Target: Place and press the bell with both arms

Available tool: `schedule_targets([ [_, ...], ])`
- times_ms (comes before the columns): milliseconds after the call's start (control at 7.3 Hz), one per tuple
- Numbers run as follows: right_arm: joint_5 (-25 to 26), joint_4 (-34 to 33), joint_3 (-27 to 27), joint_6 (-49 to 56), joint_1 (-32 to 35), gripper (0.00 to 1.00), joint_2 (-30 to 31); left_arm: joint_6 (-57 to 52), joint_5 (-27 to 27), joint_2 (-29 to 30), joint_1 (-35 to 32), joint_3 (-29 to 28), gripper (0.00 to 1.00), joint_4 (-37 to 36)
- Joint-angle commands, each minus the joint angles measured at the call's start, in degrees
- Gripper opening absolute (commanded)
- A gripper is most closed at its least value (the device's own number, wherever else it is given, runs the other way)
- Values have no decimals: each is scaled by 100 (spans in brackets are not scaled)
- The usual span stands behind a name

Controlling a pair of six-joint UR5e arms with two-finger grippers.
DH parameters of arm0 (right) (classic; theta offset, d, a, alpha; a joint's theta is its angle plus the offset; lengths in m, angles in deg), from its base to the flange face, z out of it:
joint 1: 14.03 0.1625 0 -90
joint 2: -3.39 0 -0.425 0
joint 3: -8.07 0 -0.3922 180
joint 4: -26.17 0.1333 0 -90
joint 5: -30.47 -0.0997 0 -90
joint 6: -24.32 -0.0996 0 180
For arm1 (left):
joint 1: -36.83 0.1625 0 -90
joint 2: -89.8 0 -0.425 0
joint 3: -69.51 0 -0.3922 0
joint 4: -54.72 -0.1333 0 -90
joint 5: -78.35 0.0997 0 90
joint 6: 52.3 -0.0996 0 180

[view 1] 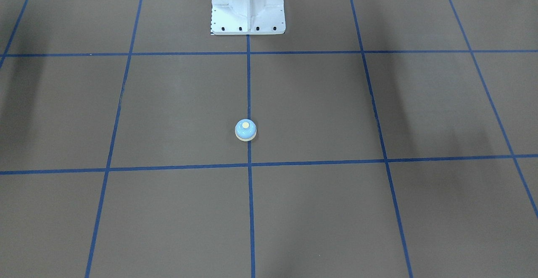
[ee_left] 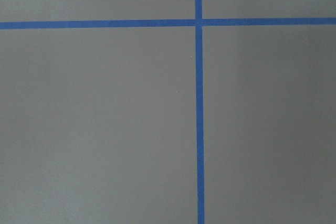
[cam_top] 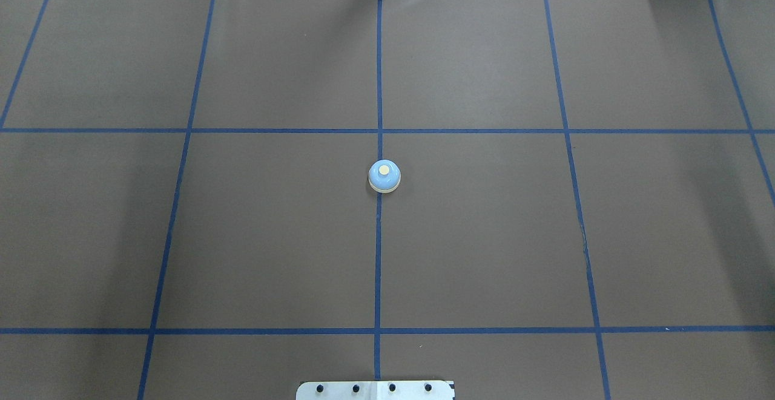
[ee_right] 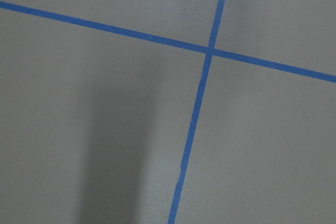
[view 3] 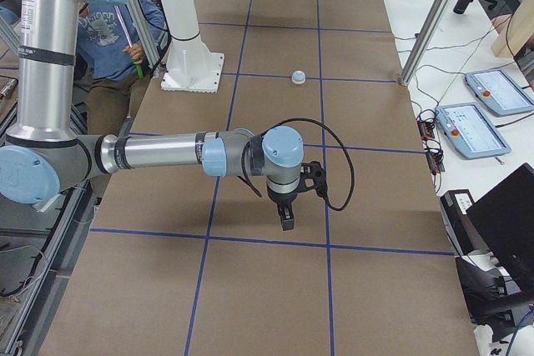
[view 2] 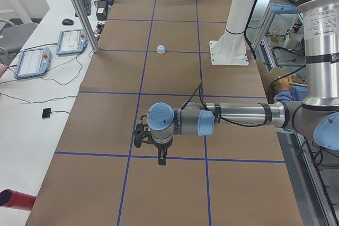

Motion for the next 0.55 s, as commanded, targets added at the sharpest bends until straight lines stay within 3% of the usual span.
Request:
schedule_targets([
  [0, 21, 13, 10, -3, 2, 100, 150, -28, -2, -153, -10, 72, 100, 76],
  [411, 30, 21, 10, -30, 2, 100, 107, -1, -63, -66, 8, 89, 100, 85],
])
